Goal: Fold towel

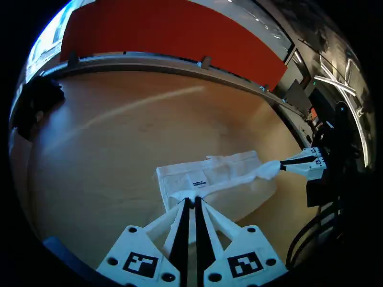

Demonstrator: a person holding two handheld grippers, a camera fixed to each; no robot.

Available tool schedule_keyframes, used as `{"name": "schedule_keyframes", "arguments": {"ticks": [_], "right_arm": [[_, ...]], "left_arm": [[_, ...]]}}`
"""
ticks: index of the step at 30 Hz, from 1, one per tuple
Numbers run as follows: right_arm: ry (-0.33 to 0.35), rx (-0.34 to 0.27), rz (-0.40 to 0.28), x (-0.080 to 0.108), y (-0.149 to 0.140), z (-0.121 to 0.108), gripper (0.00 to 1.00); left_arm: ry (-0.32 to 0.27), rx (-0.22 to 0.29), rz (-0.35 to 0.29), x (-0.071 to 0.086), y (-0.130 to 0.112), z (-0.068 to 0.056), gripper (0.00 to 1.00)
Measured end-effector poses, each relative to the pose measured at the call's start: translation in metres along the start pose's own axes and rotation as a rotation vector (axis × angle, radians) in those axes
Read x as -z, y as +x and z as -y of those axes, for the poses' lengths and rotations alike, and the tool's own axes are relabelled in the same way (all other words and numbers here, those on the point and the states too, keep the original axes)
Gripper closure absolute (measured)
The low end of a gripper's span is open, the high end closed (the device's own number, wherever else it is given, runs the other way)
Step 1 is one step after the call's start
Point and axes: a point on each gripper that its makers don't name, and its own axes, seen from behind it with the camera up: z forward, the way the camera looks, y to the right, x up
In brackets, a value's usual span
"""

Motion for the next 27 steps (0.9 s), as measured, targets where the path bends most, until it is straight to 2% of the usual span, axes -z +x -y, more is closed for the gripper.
{"name": "schedule_keyframes", "arguments": {"ticks": [2, 8, 10, 14, 18, 20, 22, 26, 27], "right_arm": [[-0.005, -0.007, 0.002, -0.004, 0.000, -0.002, 0.89], [-0.026, -0.024, -0.005, -0.014, 0.002, -0.007, 0.72], [-0.035, -0.027, -0.009, -0.016, 0.003, -0.009, 0.66], [-0.044, -0.031, -0.012, -0.018, 0.005, -0.012, 0.61], [-0.048, -0.032, -0.018, -0.016, 0.006, -0.014, 0.39], [-0.049, -0.028, -0.022, -0.014, 0.007, -0.014, 0.34], [-0.050, -0.025, -0.026, -0.012, 0.007, -0.014, 0.31], [-0.048, -0.023, -0.029, -0.009, 0.006, -0.013, 0.16], [-0.048, -0.023, -0.030, -0.008, 0.006, -0.012, 0.15]], "left_arm": [[0.003, 0.006, 0.003, -0.005, 0.000, 0.002, 0.92], [0.028, 0.011, 0.014, -0.017, 0.000, 0.011, 0.91], [0.035, 0.013, 0.018, -0.020, 0.001, 0.013, 0.88], [0.054, 0.014, 0.019, -0.023, 0.003, 0.018, 0.78], [0.070, 0.006, 0.023, -0.023, 0.003, 0.022, 0.35], [0.074, 0.002, 0.026, -0.023, 0.002, 0.024, 0.14], [0.083, -0.002, 0.023, -0.022, 0.003, 0.026, 0.05], [0.090, -0.002, 0.016, -0.018, 0.004, 0.026, 0.05], [0.089, 0.001, 0.014, -0.017, 0.003, 0.025, 0.05]]}}
